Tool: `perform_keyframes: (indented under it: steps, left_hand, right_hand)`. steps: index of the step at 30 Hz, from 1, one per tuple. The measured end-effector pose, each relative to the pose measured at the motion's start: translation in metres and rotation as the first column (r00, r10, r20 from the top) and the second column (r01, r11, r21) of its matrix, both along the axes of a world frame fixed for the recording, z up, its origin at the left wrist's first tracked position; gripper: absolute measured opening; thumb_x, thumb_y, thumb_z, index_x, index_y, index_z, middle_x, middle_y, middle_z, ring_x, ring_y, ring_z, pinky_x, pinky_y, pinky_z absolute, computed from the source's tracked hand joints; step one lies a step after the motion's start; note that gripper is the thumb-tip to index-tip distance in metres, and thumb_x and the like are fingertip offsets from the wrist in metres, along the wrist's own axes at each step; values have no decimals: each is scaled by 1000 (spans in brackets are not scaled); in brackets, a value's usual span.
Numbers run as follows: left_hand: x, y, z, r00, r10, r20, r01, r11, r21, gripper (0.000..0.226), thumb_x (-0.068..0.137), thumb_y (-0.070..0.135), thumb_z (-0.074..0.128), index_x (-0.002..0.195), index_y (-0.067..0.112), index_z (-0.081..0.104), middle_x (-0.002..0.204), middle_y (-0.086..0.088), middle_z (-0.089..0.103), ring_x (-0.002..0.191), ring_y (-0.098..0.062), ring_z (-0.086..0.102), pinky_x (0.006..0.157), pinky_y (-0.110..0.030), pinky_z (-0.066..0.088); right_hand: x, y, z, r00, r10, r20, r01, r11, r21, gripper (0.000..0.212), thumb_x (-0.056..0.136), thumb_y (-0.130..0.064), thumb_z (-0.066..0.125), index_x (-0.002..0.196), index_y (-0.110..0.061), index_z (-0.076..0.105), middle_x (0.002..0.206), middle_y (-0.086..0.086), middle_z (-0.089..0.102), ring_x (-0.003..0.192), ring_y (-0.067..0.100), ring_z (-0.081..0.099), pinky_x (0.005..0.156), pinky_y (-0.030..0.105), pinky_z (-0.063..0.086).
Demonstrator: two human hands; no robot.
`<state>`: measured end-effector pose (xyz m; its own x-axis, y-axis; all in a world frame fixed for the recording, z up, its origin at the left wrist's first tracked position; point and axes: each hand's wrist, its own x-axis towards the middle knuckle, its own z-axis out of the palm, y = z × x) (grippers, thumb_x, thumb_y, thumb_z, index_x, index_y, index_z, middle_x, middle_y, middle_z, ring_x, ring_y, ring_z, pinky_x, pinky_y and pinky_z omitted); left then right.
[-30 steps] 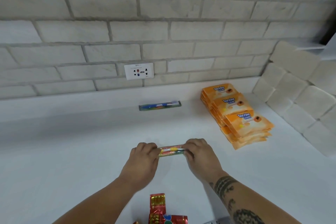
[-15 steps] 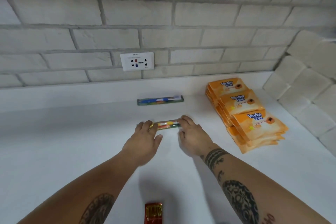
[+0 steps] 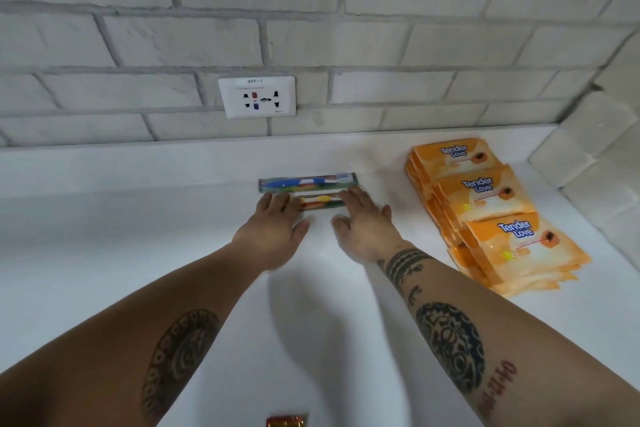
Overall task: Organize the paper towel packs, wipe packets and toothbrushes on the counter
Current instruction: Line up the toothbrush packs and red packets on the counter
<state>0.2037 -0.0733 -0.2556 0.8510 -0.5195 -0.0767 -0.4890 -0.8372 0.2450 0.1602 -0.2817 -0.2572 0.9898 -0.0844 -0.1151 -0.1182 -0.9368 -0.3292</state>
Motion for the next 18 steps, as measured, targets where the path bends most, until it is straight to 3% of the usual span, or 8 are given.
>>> perform_keyframes:
  steps: [5, 10, 14, 18]
  left_hand:
    - [6, -1, 0, 1000, -16, 10, 16, 1000, 4, 63, 104, 55, 19, 153, 18, 32, 160, -11, 29, 150, -35, 21, 120, -50, 31]
    - [12, -1, -2, 997, -32, 68, 31, 999, 24, 85, 91, 62, 0, 149, 13, 40, 155, -14, 40, 147, -37, 28, 124, -49, 24]
    - [1, -3, 10, 998, 13, 62, -10, 999, -42, 63, 102, 50, 27, 153, 15, 39, 161, -13, 34, 150, -37, 24, 123, -48, 25]
    - [-19, -1, 20, 998, -57, 42, 60, 996, -70, 51, 101, 38, 43, 149, 20, 46, 154, -10, 42, 142, -33, 35, 112, -49, 43]
  right_hand:
    - [2, 3, -1, 1000, -12, 23, 11, 1000, 5, 65, 102, -45, 34, 160, -21, 18, 170, 0, 11, 156, 21, 12, 122, 63, 12]
    - [-2, 3, 0, 1000, -15, 13, 14, 1000, 28, 66, 104, -42, 31, 164, -22, 9, 172, -4, 0, 159, 22, 0, 124, 61, 7]
    - [-14, 0, 0, 996, -17, 93, 6, 992, 123, 63, 106, -34, 35, 164, -26, 11, 172, -11, -5, 159, 21, -5, 125, 59, 12]
    - [-39, -1, 5, 990, -24, 140, -8, 975, 220, 59, 101, -32, 42, 158, -25, 31, 171, -2, 16, 158, 27, 7, 125, 56, 20]
